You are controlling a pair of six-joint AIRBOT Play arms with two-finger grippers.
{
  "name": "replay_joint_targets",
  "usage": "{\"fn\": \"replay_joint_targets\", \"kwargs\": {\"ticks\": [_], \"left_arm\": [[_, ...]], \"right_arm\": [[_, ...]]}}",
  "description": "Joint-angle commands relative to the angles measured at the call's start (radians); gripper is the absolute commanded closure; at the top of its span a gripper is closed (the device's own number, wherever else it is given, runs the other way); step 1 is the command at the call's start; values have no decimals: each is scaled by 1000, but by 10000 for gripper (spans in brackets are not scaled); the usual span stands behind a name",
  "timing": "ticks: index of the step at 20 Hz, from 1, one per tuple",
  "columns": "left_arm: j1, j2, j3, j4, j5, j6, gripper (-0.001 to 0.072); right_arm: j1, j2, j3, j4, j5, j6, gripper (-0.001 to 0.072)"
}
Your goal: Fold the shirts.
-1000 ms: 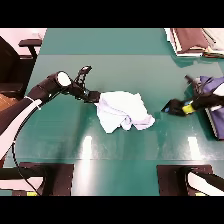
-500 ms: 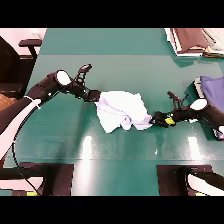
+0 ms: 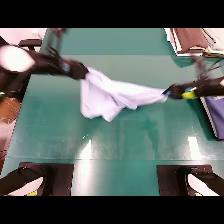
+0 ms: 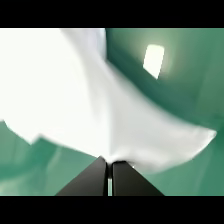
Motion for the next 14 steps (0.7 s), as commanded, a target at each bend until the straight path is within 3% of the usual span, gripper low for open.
{"fn": "replay_joint_targets", "kwargs": {"ticks": [1,7,11,14], "left_arm": [[0,179,183,40,-60,16,683],[0,239,381,32,-243,16,683],[0,185,320,63,-330,16,683],[0,105,181,62,-435,23,683]], "right_arm": [[-85,146,257,-24,127,29,697],[-192,168,544,-24,274,88,698],[-192,19,627,-29,379,131,698],[-113,-107,572,-118,419,133,698]]}}
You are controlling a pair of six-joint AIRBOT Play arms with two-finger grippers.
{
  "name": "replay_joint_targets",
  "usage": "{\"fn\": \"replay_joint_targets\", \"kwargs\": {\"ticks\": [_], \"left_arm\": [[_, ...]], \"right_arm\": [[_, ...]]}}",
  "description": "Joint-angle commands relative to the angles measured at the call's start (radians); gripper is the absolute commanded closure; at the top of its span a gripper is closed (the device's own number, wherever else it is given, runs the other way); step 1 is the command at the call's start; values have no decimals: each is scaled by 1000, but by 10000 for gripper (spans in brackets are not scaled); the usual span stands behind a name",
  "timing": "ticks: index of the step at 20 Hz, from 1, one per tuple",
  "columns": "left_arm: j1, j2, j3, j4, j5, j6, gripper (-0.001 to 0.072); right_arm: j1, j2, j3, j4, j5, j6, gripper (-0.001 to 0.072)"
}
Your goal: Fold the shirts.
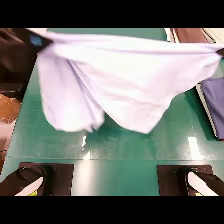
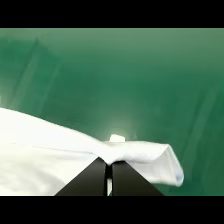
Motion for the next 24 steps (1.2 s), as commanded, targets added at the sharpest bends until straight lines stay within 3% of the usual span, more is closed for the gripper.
{"fn": "replay_joint_targets", "kwargs": {"ticks": [1,5,7,9,10,11,15,18,20,24], "left_arm": [[1,-80,-156,8,-130,6,683],[1,-151,-470,10,-3,76,681],[1,-182,-566,8,102,76,681],[1,-206,-589,-2,119,68,678],[1,-206,-589,-17,117,64,512],[1,-205,-586,-54,111,65,278],[3,-205,-514,-90,26,83,276],[3,-205,-424,51,87,55,276],[21,-213,-425,162,150,-8,275],[230,-266,-461,6,101,-27,275]], "right_arm": [[72,-135,-60,-74,63,15,698],[126,-251,-267,-111,-41,1,697],[127,-290,-330,-90,-79,1,697],[127,-297,-378,-85,-89,-4,697],[126,-291,-392,-87,-93,-11,698],[124,-280,-405,-86,-98,-11,697],[117,-199,-457,-87,-121,-27,697],[117,-156,-456,-85,-131,-29,697],[117,-140,-456,-86,-142,-29,697],[117,-139,-456,-85,-144,-29,697]]}}
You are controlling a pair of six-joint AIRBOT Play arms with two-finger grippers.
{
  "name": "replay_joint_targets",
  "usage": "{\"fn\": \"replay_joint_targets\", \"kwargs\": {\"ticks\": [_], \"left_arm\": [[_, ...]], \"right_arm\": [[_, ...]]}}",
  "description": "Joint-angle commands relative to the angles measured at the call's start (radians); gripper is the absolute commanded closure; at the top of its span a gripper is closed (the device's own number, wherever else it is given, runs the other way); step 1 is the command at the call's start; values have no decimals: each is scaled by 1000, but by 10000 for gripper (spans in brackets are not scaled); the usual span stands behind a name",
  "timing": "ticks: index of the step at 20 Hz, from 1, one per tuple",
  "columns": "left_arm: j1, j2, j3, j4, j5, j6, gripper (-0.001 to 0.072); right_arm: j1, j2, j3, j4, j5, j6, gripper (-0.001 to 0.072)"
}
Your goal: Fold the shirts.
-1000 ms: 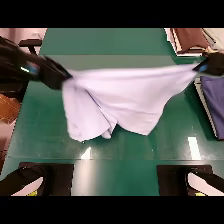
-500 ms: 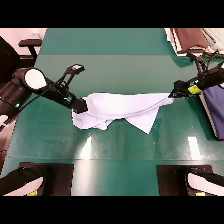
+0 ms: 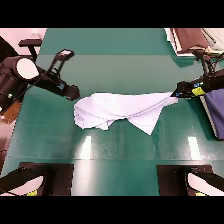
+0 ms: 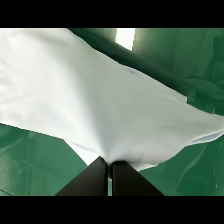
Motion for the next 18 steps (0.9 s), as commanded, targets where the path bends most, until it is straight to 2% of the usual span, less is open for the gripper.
{"fn": "replay_joint_targets", "kwargs": {"ticks": [1,3,6,10,12,16,18], "left_arm": [[156,-27,-45,-133,-13,4,275],[215,-26,-126,-230,-18,72,275],[227,-26,-287,-265,2,127,274],[227,-26,-458,-354,206,132,275],[222,-26,-500,-443,306,166,275],[138,-27,-504,-465,425,167,277],[123,-26,-496,-464,440,163,279]], "right_arm": [[0,9,-2,0,-11,-2,698],[0,9,-2,0,-20,-2,697],[0,9,-2,0,-26,-2,697],[0,9,-2,1,-34,-2,697],[0,9,-2,1,-35,-2,697],[0,9,-2,2,-34,-2,697],[0,9,-2,1,-34,-2,697]]}}
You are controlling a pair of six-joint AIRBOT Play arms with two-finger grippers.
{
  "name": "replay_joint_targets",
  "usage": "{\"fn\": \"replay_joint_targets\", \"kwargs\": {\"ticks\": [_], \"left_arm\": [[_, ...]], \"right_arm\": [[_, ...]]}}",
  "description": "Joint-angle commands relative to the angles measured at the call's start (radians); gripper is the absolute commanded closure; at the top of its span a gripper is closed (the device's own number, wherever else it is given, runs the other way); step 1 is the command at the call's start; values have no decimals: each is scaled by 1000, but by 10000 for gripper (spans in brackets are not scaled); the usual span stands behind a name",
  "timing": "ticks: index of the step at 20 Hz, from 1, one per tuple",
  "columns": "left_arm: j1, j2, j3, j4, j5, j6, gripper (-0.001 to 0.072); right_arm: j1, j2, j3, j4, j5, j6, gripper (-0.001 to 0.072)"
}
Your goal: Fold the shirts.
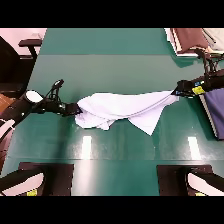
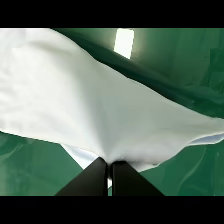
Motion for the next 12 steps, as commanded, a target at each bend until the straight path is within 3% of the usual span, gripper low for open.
{"fn": "replay_joint_targets", "kwargs": {"ticks": [1,2,6,12], "left_arm": [[-29,0,4,-19,75,-5,391],[-29,1,24,-16,64,-2,668],[-29,34,185,56,-22,-7,682],[-29,256,604,294,-266,-28,682]], "right_arm": [[0,0,0,0,1,0,697],[0,1,1,0,1,0,697],[0,0,118,-3,35,-32,697],[0,1,546,-5,211,-41,698]]}}
